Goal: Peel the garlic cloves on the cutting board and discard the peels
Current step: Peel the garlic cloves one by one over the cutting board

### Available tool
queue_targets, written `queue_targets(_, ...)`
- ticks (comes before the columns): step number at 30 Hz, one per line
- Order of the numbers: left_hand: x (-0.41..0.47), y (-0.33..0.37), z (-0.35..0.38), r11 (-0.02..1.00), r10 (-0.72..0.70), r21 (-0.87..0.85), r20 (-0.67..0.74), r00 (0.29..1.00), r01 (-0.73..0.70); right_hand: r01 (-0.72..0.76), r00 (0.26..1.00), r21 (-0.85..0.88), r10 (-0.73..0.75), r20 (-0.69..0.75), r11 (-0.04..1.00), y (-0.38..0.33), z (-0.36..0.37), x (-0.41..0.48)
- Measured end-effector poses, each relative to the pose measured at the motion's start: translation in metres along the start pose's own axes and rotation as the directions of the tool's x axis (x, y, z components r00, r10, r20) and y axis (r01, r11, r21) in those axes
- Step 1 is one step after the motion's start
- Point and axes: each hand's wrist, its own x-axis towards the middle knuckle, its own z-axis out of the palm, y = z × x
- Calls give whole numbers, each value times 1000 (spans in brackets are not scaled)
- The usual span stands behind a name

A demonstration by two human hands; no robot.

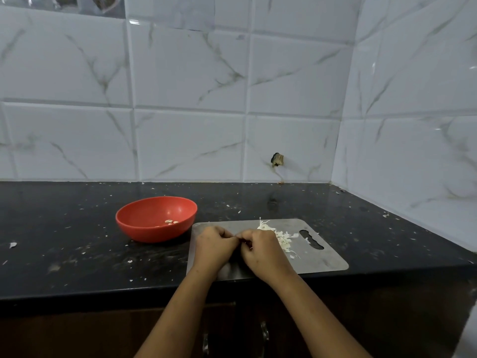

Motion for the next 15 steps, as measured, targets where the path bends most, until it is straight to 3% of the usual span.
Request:
queue_targets(5, 0, -1, -1, 998, -12, -59, 17, 1000, 13, -41, 999, 146, 38, 26, 988, 3, -3, 0)
queue_targets(11, -2, -2, 1, 946, 47, -324, 155, 987, 6, -162, 976, 320, 199, -85, 933, 9, -3, 4)
queue_targets(15, -1, -6, 1, 912, 96, -411, 197, 976, -7, -159, 972, 347, 208, -107, 924, 8, -3, 3)
